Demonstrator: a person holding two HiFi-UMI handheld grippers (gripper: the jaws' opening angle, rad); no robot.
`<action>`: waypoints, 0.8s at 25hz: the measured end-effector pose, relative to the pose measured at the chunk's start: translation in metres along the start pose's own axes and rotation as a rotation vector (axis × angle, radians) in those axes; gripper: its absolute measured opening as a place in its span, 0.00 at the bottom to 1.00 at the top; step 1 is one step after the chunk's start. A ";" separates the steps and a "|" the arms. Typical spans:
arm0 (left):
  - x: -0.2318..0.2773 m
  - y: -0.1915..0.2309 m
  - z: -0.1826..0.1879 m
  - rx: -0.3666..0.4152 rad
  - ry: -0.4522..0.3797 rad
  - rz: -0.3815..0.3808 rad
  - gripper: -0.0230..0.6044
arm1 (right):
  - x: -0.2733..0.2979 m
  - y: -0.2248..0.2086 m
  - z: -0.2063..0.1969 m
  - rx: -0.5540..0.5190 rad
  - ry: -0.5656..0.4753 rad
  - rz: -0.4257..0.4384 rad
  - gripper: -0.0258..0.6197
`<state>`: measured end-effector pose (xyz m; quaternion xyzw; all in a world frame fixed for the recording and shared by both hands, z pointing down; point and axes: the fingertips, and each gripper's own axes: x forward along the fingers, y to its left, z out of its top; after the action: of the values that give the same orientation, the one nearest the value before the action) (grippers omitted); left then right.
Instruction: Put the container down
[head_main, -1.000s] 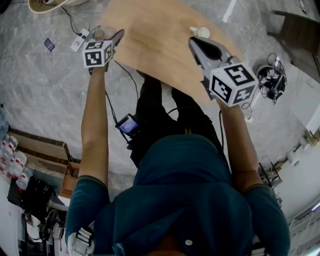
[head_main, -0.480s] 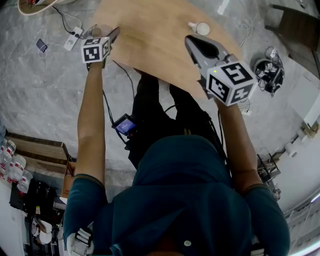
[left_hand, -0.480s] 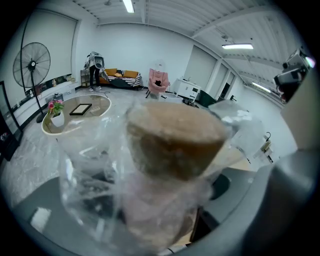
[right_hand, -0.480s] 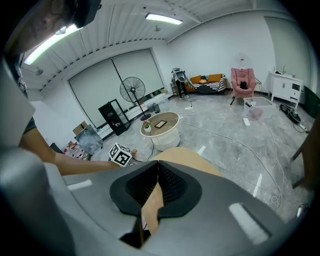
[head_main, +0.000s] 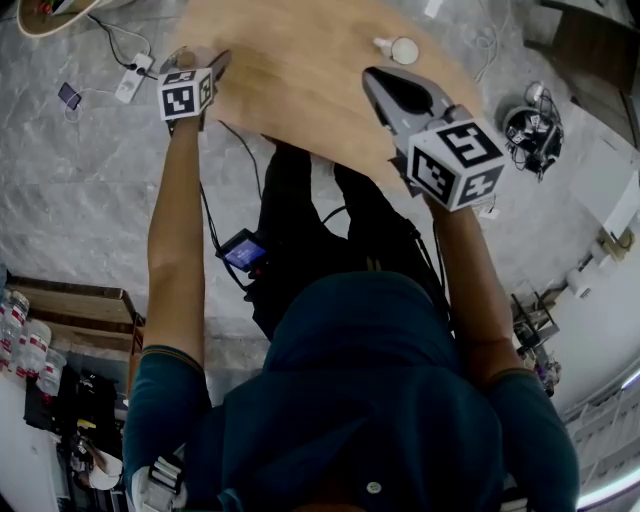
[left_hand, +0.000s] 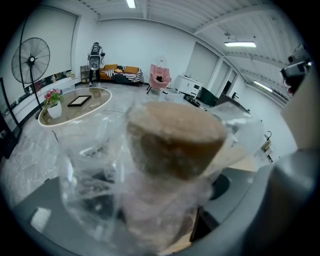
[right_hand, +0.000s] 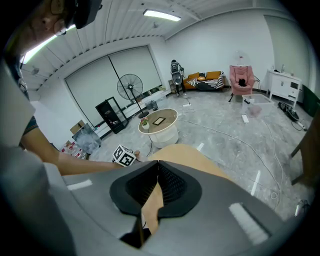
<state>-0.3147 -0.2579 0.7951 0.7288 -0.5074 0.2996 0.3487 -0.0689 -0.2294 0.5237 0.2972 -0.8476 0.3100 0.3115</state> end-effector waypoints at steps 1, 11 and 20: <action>0.004 0.001 -0.002 -0.001 0.002 -0.001 0.69 | 0.001 -0.001 -0.002 0.003 0.003 -0.003 0.06; 0.038 0.012 -0.027 0.001 0.042 -0.004 0.69 | 0.018 -0.008 -0.020 0.040 0.042 -0.021 0.06; 0.059 0.019 -0.045 0.011 0.040 0.003 0.69 | 0.029 -0.012 -0.042 0.066 0.070 -0.032 0.06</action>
<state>-0.3180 -0.2570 0.8717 0.7238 -0.4999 0.3172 0.3544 -0.0641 -0.2167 0.5740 0.3099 -0.8205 0.3430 0.3361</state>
